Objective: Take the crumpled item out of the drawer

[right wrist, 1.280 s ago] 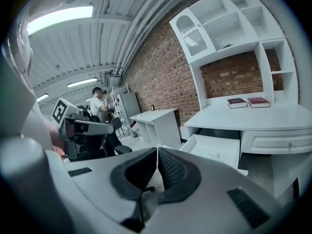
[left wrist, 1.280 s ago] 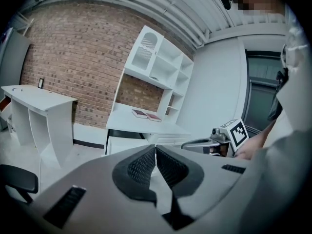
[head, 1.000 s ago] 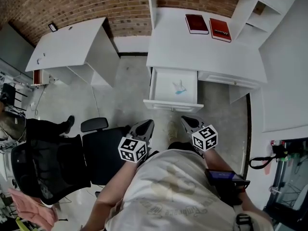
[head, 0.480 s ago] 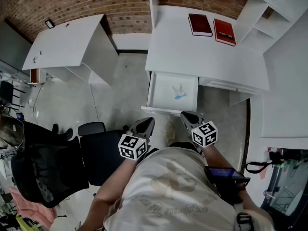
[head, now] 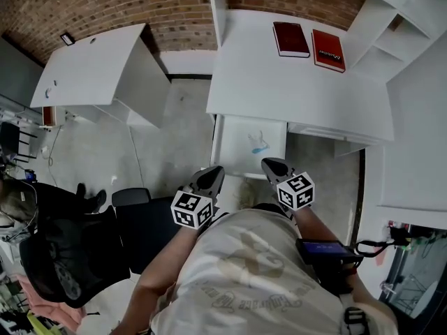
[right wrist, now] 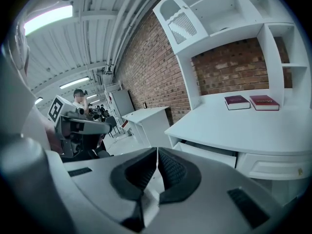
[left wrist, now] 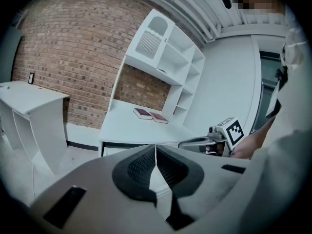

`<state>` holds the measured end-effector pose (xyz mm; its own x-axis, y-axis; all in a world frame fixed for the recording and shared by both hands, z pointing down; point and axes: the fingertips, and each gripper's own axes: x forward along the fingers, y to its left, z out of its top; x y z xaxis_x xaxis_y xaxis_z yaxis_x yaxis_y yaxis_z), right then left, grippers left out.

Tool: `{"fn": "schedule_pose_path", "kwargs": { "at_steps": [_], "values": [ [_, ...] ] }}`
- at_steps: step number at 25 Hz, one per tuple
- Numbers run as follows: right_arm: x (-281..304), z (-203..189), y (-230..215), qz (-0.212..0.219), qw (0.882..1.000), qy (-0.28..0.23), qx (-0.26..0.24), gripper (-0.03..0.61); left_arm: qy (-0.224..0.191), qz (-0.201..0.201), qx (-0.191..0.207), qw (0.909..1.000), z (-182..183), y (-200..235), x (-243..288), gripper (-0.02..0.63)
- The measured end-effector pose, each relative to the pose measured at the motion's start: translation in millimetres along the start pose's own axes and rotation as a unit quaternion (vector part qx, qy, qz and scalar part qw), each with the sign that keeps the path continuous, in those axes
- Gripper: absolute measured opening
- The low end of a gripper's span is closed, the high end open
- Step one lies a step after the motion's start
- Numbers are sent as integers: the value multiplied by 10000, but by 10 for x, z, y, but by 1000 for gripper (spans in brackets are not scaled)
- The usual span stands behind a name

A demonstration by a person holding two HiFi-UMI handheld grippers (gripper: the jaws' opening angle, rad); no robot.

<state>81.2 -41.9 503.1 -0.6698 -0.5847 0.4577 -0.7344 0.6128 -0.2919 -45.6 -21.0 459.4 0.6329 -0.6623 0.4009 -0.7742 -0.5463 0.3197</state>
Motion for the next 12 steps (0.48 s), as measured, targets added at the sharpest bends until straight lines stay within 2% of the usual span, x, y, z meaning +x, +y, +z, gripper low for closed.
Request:
{"fn": "schedule_pose_path", "kwargs": {
  "at_steps": [12],
  "values": [
    [327, 91, -549, 48, 9995, 314, 37, 26, 19, 172, -64, 9998, 227, 291, 509, 28]
  ]
}}
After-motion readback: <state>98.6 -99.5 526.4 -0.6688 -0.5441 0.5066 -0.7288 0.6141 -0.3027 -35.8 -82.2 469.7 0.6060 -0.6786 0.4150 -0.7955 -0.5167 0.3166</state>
